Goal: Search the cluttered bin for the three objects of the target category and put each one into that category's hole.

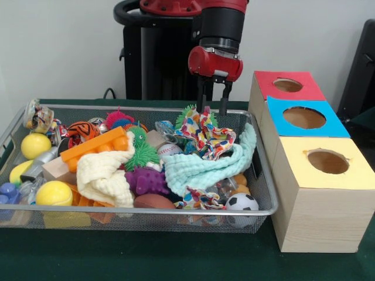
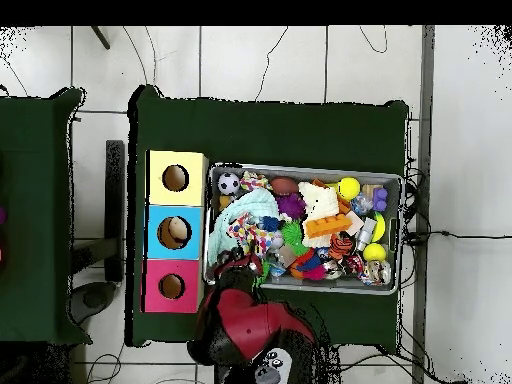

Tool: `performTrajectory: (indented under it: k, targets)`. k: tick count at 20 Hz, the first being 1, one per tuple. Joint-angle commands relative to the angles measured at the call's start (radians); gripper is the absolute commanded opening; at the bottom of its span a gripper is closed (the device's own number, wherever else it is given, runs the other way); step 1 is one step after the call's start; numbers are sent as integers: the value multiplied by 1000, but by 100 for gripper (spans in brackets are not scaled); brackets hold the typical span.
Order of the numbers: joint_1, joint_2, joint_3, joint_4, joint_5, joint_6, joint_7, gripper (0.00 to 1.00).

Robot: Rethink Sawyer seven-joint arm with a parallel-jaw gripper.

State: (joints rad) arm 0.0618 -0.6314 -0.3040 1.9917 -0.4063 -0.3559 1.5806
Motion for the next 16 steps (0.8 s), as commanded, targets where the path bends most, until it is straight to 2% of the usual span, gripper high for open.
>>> performTrajectory:
  k: [1, 4, 7, 10, 12, 16]
  targets:
    - [7, 40, -52, -109, 54, -45, 101, 100]
    - [-61, 35, 55, -118, -30, 21, 109, 100]
    - [-79, 58, 98, -131, -46, 17, 111, 100]
    - [-145, 75, 199, -127, -91, 44, 129, 100]
    - [-150, 98, 216, -135, -92, 55, 125, 100]
    - [-121, 126, 193, -138, -69, 17, 124, 100]
